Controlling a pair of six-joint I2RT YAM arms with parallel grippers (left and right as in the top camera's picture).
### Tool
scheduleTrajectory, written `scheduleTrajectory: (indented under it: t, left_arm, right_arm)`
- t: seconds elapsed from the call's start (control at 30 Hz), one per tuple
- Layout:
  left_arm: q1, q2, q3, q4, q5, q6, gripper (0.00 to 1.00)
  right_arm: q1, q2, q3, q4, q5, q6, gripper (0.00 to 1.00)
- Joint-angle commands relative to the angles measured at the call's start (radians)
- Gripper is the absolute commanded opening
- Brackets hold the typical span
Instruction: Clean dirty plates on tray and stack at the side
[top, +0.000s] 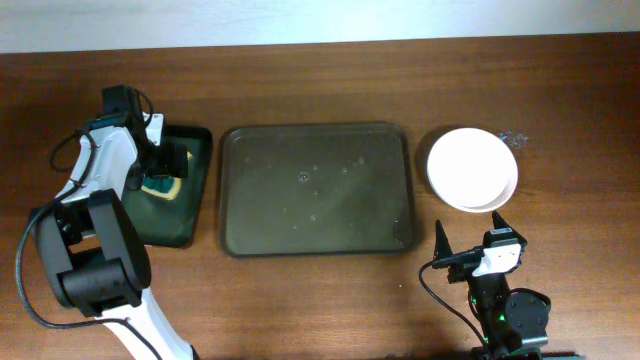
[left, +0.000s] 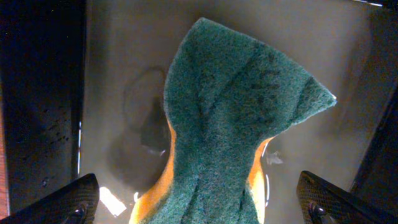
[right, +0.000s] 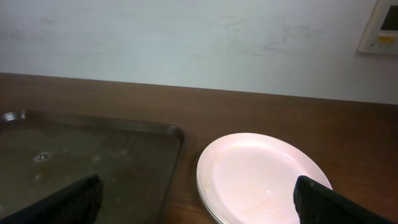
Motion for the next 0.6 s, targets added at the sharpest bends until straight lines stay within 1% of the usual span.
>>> scheduleTrajectory:
  t: [0.0,0.33,0.43,0.57]
  left_arm:
    - [0.001,-0.003,-0.003,0.000,-0.004,0.009,0.99]
    - [0.002,-0.005,-0.003,-0.002,-0.004,0.009,0.99]
    - [0.000,-0.100,-0.003,-0.001,-0.004,0.009,0.99]
    - [0.000,-0.409,-0.003,-0.001,-0.004,0.009,0.99]
  right_arm:
    - [-0.005,-0.006,-0.007,-0.001,-0.010,0.015,0.98]
    - [-0.005,-0.006,-0.007,-0.001,-0.010,0.015,0.98]
    - [-0.005,-0.006,-0.007,-0.001,-0.010,0.015,0.98]
    - [-0.005,-0.006,-0.007,-0.001,-0.010,0.015,0.98]
